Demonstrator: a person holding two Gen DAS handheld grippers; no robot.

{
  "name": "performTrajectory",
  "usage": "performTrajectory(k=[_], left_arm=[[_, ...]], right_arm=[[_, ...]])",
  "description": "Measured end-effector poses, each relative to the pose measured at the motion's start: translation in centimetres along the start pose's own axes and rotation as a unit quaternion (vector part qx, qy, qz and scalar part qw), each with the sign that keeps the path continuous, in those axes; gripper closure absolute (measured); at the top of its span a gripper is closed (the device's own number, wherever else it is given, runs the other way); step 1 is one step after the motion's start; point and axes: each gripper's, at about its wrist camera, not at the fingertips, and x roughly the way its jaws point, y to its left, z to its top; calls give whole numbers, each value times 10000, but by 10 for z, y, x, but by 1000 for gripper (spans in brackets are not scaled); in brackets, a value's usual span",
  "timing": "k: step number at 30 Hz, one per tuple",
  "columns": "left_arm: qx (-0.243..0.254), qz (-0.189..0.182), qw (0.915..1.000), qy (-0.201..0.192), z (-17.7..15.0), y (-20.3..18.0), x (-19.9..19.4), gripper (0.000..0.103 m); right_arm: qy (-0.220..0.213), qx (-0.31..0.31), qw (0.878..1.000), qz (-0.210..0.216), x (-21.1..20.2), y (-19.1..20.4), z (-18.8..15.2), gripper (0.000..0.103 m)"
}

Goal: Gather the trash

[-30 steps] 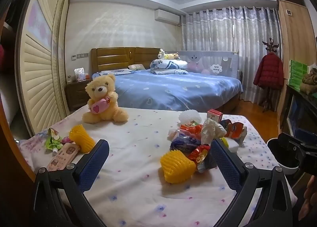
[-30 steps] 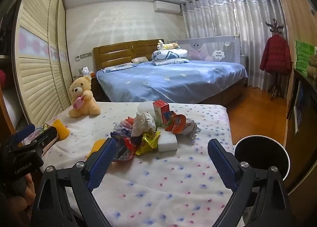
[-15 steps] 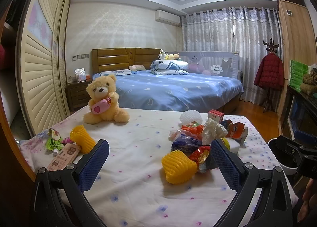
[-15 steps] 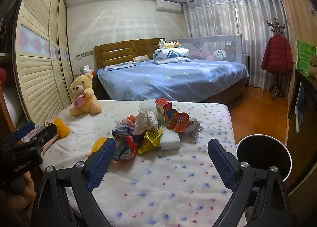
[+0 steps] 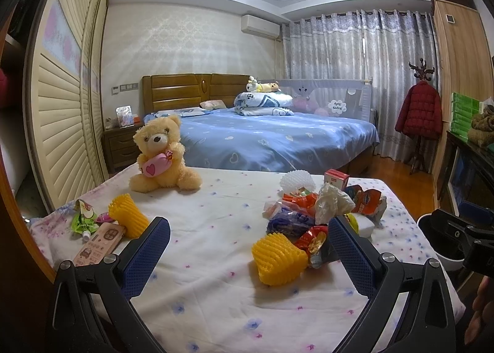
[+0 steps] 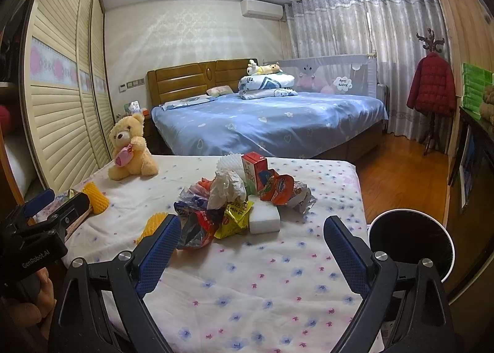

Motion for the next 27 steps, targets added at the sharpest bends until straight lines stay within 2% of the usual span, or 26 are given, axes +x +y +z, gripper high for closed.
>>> performTrajectory(k=[27], left_arm=[[23, 0, 10000, 22, -1, 2, 1, 1]], right_arm=[[27, 11, 10000, 22, 2, 0, 0, 9]])
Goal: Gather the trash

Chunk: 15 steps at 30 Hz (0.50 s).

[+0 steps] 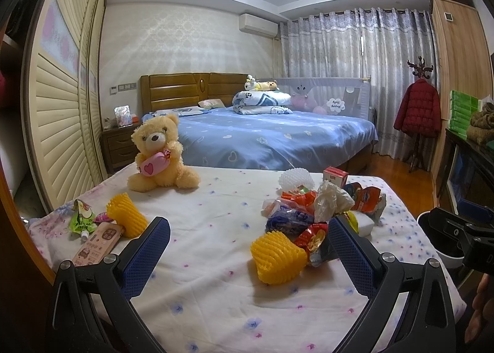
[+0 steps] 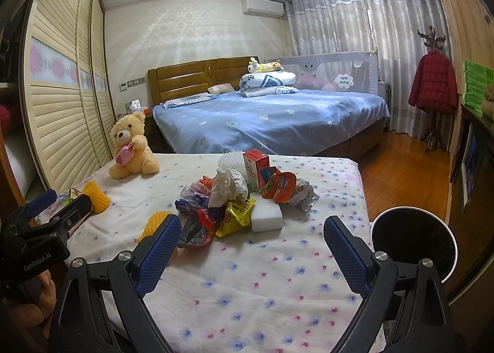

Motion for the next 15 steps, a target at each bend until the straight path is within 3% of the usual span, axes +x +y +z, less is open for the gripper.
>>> performTrajectory(k=[15], left_arm=[[25, -12, 10000, 93, -5, -3, 9, 1]], right_arm=[[91, 95, 9999, 46, 6, -3, -5, 9]])
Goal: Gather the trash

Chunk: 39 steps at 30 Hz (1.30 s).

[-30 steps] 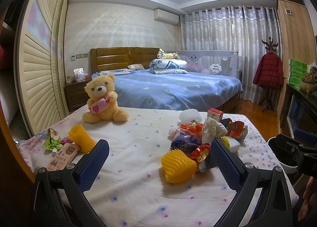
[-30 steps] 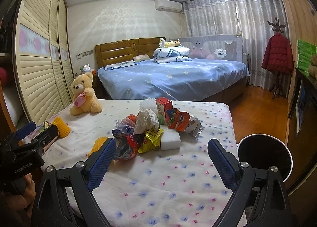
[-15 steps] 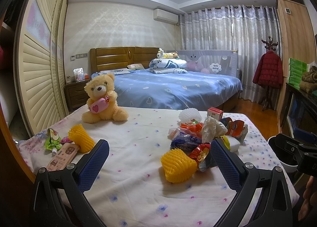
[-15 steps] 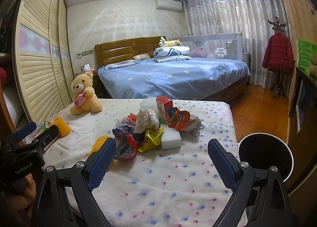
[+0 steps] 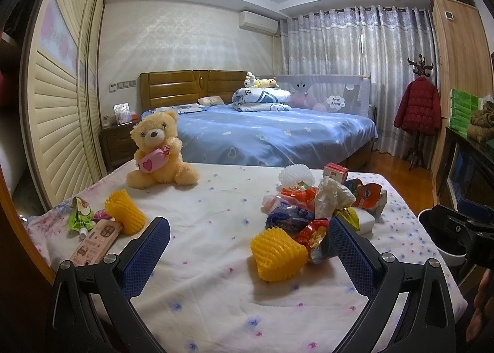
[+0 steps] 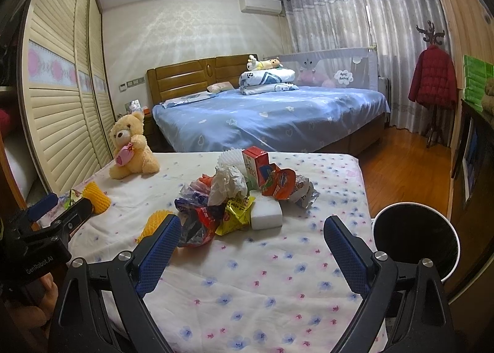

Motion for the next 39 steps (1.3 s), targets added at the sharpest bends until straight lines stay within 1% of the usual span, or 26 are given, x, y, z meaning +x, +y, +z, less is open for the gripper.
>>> performTrajectory(k=[7, 12, 14, 16, 18, 19, 21, 23, 25, 30, 31, 34, 36, 37, 38, 39], left_arm=[[-12, -68, 9997, 244, -5, 2, 18, 1], [39, -76, 9985, 544, -11, 6, 38, 1], [48, -97, 9976, 688, -16, 8, 47, 2], [41, -136, 9963, 845, -20, 10, 57, 6], [41, -183, 9950, 977, -22, 11, 65, 13], [30, -220, 9943, 1039, -22, 12, 70, 15], [-11, -296, 9930, 1143, -24, 15, 79, 19], [-54, -342, 9919, 1220, -23, 18, 88, 21], [-124, -467, 9899, 1334, -23, 21, 97, 23], [-147, -627, 9876, 1432, -25, 23, 114, 24], [-157, -654, 9875, 1427, -25, 24, 116, 25], [-115, -738, 9864, 1462, -26, 22, 124, 34], [-62, -790, 9854, 1510, -27, 20, 130, 44], [-58, -846, 9843, 1545, -28, 19, 133, 46], [-69, -875, 9838, 1562, -29, 18, 135, 51], [-89, -942, 9827, 1590, -30, 18, 136, 59]], right_arm=[[257, 170, 9995, 117, 13, -5, -4, 9], [505, 310, 9978, 307, 29, -5, -8, 10], [595, 345, 9969, 372, 36, -4, -10, 13], [724, 384, 9955, 470, 46, -2, -12, 25], [876, 457, 9934, 590, 56, -1, -14, 30], [948, 485, 9922, 653, 62, 1, -15, 35], [1077, 496, 9903, 723, 71, 4, -16, 41], [1206, 516, 9879, 829, 81, 9, -17, 43], [1296, 502, 9863, 891, 88, 13, -18, 46], [1548, 521, 9812, 1024, 110, 19, -22, 48], [1596, 538, 9801, 1047, 115, 19, -23, 51], [1699, 526, 9781, 1079, 127, 22, -23, 57], [1763, 533, 9763, 1134, 135, 24, -22, 59], [1800, 532, 9756, 1140, 139, 25, -22, 63], [1841, 538, 9747, 1144, 142, 25, -23, 66], [1872, 549, 9741, 1145, 145, 24, -24, 74]])
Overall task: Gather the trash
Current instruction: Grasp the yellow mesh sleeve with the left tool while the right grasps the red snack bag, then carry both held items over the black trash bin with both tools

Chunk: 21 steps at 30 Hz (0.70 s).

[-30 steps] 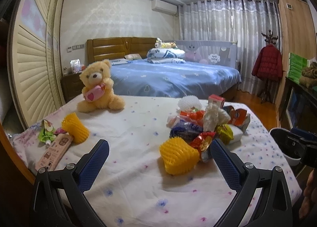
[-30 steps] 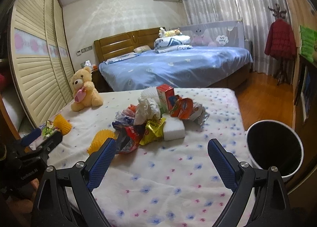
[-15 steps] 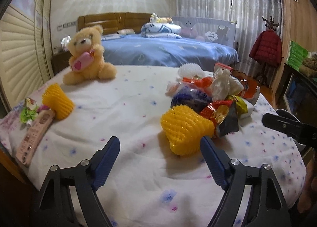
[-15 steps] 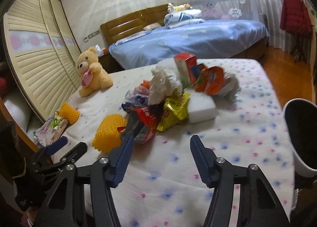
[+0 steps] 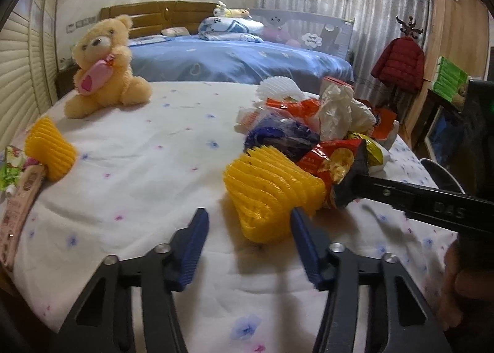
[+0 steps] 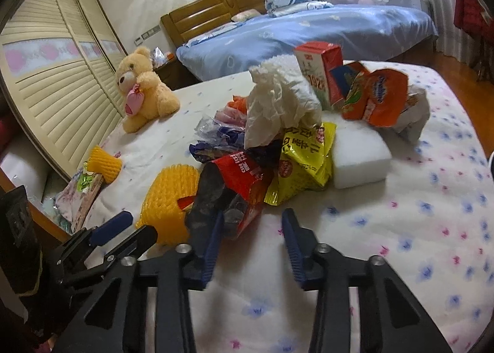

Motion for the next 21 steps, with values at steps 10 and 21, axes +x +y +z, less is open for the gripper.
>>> performTrajectory(k=[10, 21], left_arm=[[142, -217, 9997, -2, -2, -7, 1, 93], [416, -488, 9975, -304, 0, -41, -33, 94]], right_arm=[[-137, -69, 9999, 34, -16, -5, -5, 103], [-440, 148, 9988, -142, -66, -34, -15, 103]])
